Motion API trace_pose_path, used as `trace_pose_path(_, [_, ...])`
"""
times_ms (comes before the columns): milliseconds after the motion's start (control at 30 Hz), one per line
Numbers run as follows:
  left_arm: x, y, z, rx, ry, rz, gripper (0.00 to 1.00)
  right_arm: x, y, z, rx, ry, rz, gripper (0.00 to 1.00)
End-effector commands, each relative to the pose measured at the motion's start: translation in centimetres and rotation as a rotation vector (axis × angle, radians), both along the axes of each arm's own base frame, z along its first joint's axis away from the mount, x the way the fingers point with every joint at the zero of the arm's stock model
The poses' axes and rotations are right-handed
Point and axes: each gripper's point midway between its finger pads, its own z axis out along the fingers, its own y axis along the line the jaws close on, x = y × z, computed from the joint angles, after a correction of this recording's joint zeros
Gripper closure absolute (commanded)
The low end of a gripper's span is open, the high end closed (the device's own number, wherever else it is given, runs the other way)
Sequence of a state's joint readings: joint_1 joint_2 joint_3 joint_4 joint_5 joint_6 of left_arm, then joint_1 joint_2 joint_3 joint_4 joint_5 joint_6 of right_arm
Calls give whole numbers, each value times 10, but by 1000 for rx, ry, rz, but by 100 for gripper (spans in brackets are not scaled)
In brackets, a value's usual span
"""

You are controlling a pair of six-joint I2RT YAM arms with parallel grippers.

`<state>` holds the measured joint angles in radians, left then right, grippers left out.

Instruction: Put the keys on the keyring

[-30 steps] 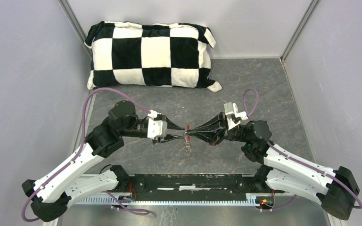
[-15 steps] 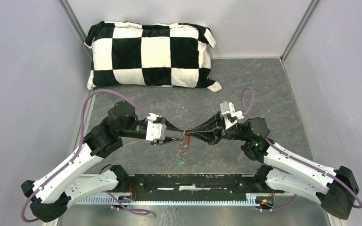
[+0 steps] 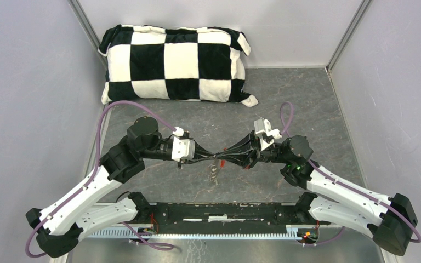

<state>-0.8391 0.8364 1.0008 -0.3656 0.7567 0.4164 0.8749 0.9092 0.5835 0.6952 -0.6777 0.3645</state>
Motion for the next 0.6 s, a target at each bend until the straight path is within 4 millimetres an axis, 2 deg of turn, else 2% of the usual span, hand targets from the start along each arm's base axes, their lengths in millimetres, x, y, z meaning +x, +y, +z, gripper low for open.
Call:
trace_pose_path(0, [2, -2, -6, 11, 44, 12, 81, -2, -7, 41, 85, -92, -17, 100])
trace_pose_path(200, [5, -4, -10, 12, 78, 34, 76, -3, -6, 40, 82, -91, -11, 100])
trace_pose_path(233, [5, -3, -10, 13, 78, 36, 78, -4, -7, 41, 82, -92, -11, 100])
trace_pose_path(333, [8, -3, -11, 17, 70, 49, 96, -4, -6, 40, 73, -92, -7, 100])
trace_pose_path(467, [13, -3, -11, 28, 57, 68, 98, -4, -5, 39, 29, -105, -3, 98])
trace_pose_path(567, [14, -3, -7, 29, 43, 74, 98, 0, -3, 36, -86, -135, -14, 73])
